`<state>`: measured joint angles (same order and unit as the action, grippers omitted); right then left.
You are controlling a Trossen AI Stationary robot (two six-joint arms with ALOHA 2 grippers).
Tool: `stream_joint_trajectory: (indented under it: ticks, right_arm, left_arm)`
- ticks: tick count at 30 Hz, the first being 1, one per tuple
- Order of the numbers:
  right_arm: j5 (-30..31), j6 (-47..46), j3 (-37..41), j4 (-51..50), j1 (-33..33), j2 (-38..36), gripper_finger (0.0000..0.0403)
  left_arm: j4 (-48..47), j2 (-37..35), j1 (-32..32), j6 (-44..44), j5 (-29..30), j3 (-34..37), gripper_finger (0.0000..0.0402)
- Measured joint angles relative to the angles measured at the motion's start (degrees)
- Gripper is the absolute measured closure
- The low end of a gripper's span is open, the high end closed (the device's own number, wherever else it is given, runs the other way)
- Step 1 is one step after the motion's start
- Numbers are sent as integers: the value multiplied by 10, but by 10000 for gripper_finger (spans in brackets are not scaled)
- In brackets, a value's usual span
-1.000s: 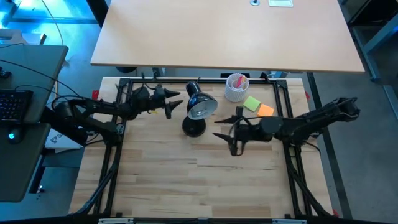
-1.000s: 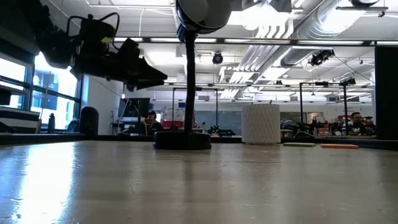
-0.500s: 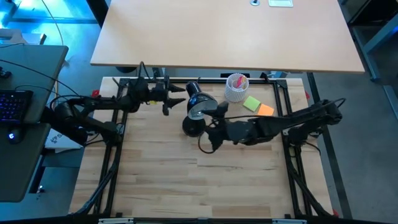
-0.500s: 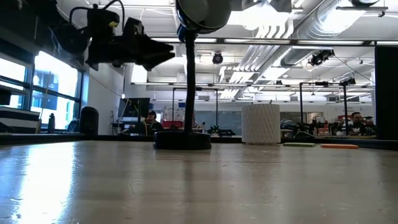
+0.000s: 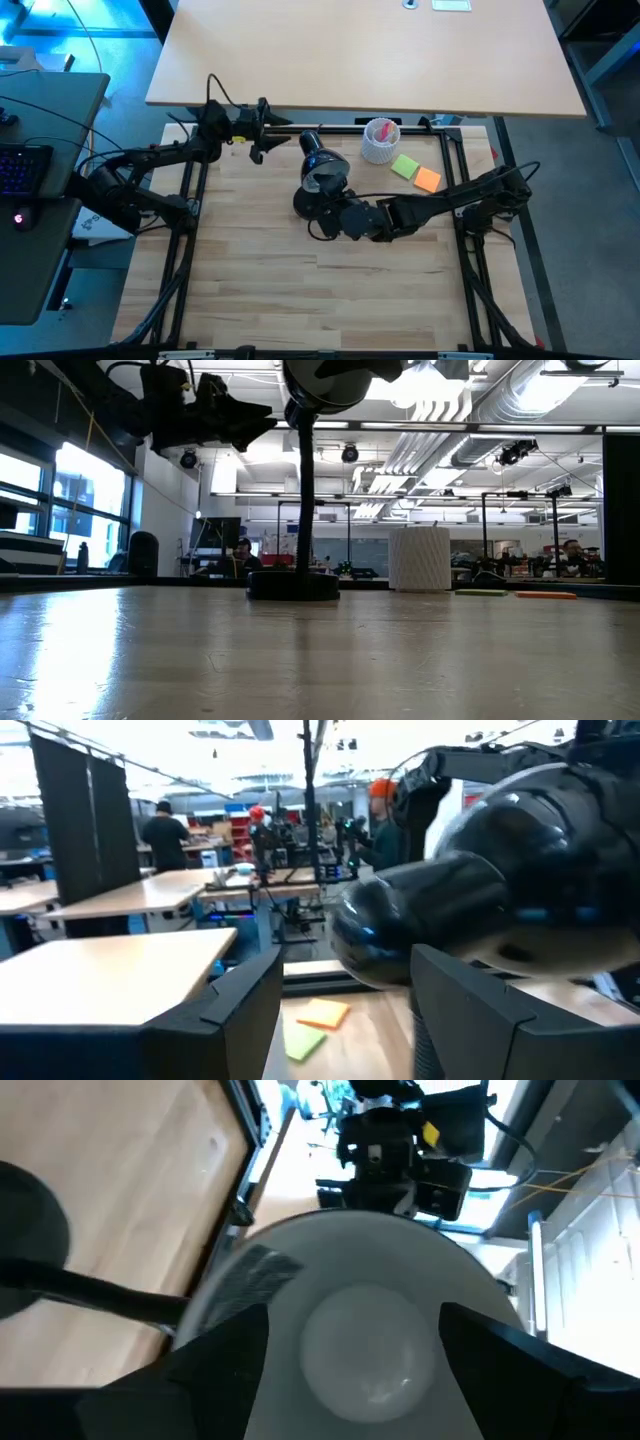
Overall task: Screw lightbulb
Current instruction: Insert the lightbulb into the desk lamp
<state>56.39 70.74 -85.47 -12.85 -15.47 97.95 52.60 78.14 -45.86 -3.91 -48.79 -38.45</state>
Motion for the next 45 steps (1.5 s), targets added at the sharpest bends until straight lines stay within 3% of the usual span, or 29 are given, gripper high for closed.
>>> stream_joint_trajectory:
  ticks: [4, 11, 21, 38, 45]
  right_arm:
    - [2, 16, 0, 15, 15, 0, 109]
    - [0, -34, 0, 15, 49, 0, 109]
    - [-4, -229, 0, 13, 62, 0, 109]
    - [61, -613, 0, 10, 53, -10, 109]
    - [31, -607, 0, 11, 42, -27, 109]
  left_arm:
    - [0, 19, 4, 0, -4, -20, 185]
    - [1, 63, 25, 21, -19, -43, 185]
    - [2, 65, 60, 43, -19, -43, 186]
    - [9, 61, 62, 52, -40, -43, 186]
    - [6, 60, 63, 57, -49, -43, 186]
